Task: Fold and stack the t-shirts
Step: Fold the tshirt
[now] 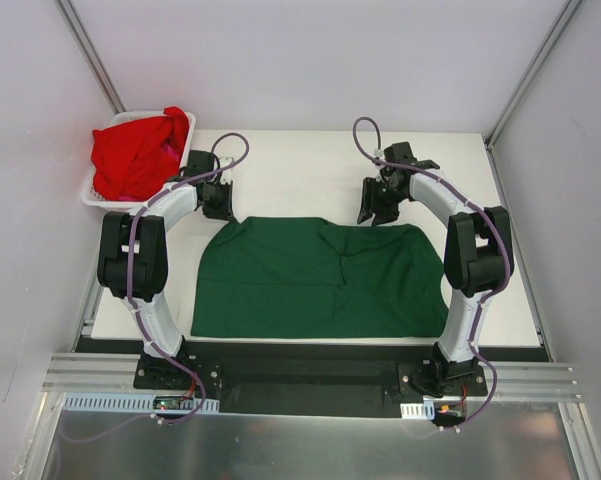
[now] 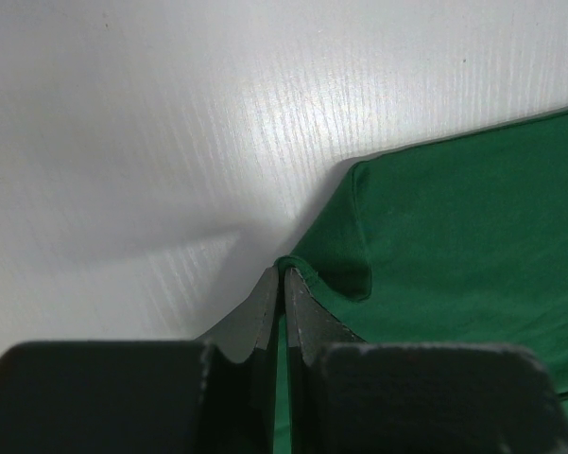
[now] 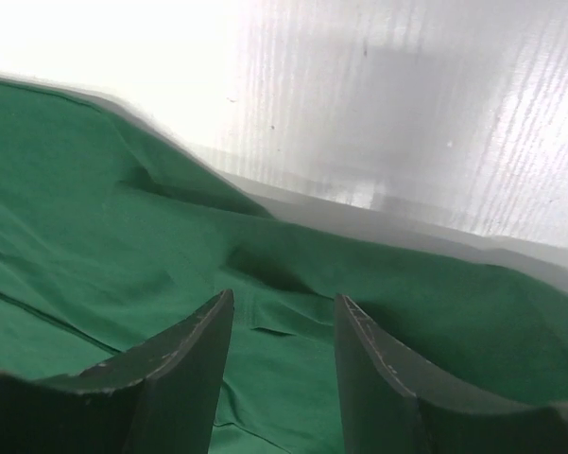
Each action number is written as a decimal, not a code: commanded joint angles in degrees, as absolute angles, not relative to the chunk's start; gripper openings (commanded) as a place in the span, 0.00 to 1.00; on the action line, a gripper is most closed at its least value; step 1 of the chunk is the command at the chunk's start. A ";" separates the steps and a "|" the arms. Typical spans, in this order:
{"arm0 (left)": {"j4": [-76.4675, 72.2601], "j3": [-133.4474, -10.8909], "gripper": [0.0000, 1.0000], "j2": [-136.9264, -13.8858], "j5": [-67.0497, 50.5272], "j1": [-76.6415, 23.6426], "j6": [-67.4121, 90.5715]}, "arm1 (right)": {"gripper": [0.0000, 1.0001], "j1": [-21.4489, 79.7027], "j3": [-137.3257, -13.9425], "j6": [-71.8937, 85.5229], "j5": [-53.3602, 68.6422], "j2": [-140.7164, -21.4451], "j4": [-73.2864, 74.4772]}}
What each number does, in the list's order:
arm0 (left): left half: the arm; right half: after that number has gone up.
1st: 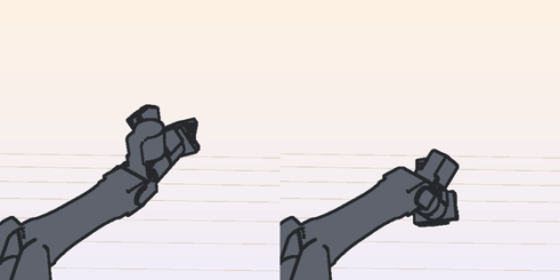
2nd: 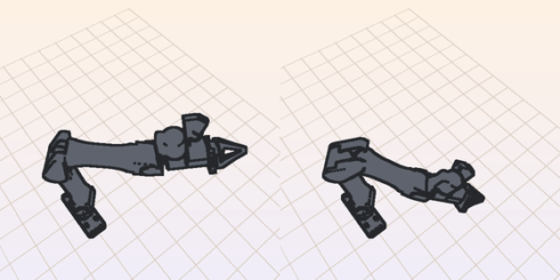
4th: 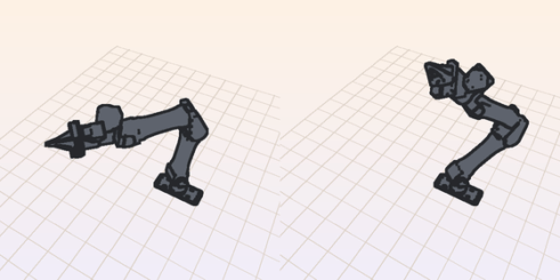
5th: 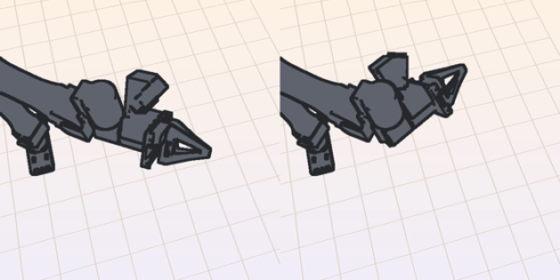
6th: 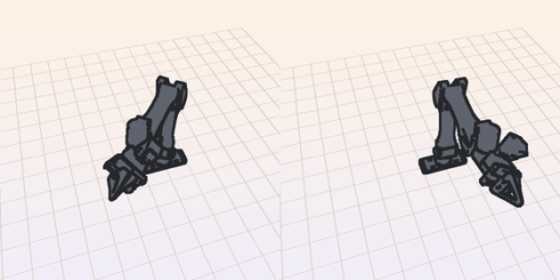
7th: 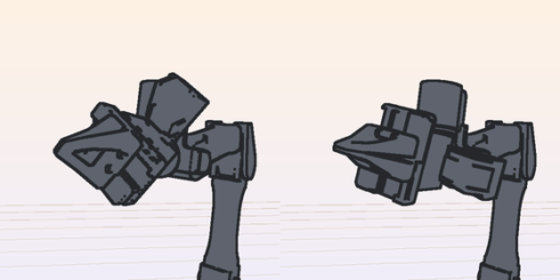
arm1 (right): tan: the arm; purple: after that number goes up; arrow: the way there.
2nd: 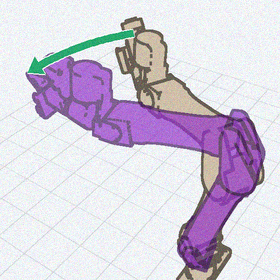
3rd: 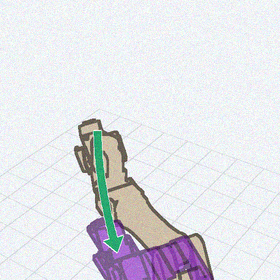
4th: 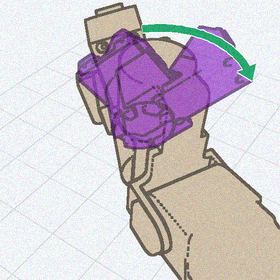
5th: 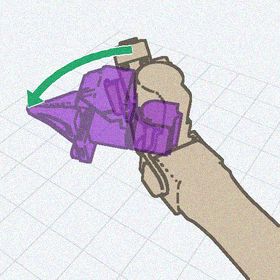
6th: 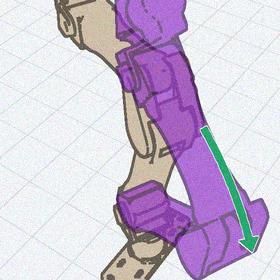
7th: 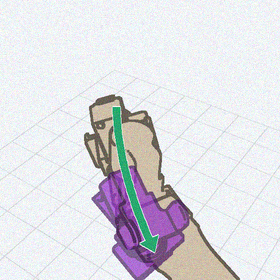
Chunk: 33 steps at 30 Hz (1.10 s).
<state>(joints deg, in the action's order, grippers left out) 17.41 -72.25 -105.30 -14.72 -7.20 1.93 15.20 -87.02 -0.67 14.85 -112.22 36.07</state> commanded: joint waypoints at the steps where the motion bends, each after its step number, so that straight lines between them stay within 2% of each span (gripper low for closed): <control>1: 17.31 -72.69 0.00 -103.80 -14.41 -7.82 1.49 | 0.49 15.21 -88.16 -1.23 18.62 -111.09 34.63; 14: 17.31 -72.69 0.00 -104.06 -14.41 -7.82 1.58 | 0.49 17.05 -87.36 -4.66 22.41 -113.90 33.22; 28: 17.31 -72.60 0.00 -103.80 -14.24 -7.82 1.41 | 0.49 18.46 -86.84 -6.24 20.48 -115.75 32.70; 33: 17.23 -72.60 0.00 -103.97 -14.41 -7.82 1.49 | 0.42 18.54 -86.22 -6.24 20.30 -115.40 32.61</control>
